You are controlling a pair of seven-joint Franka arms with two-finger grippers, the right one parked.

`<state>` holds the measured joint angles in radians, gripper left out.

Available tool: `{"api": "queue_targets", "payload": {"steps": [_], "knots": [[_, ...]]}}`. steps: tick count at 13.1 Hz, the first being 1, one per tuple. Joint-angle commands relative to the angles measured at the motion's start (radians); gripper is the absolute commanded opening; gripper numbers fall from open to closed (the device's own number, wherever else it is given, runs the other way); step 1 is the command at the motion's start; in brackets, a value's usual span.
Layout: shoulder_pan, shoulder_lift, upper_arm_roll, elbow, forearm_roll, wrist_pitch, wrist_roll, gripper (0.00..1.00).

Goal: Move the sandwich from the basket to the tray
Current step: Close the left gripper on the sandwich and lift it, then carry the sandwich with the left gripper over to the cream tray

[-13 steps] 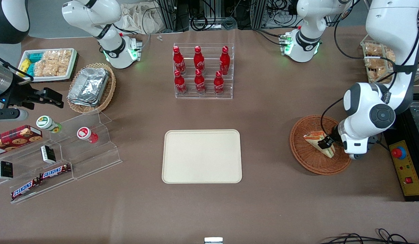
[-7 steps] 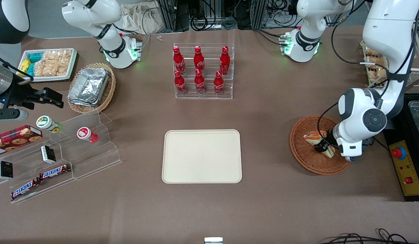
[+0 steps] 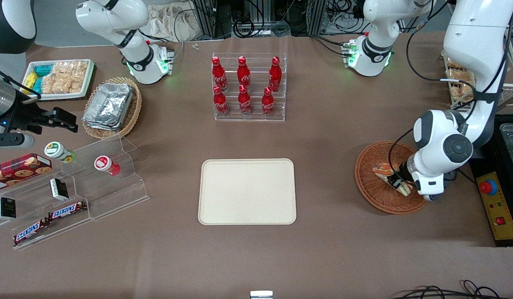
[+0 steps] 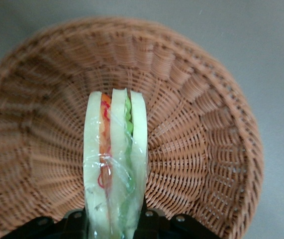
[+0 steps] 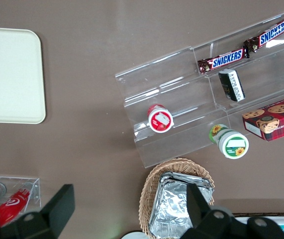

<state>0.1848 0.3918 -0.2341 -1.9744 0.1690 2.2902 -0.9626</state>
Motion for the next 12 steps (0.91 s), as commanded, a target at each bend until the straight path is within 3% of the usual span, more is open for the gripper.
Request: {"api": "queue_targets", "payload": {"steps": [1,3,6,9,12], "knots": [[-0.011,-0.034,-0.033,0.193,0.015,-0.284,0.057,0.00],[-0.014,-0.019,-0.091,0.378,0.004,-0.484,0.091,0.00],[-0.019,0.010,-0.238,0.593,0.001,-0.627,0.175,0.00],[-0.068,0.097,-0.393,0.681,0.016,-0.614,0.209,0.00],[-0.230,0.247,-0.395,0.749,0.081,-0.528,0.239,0.00]]}}
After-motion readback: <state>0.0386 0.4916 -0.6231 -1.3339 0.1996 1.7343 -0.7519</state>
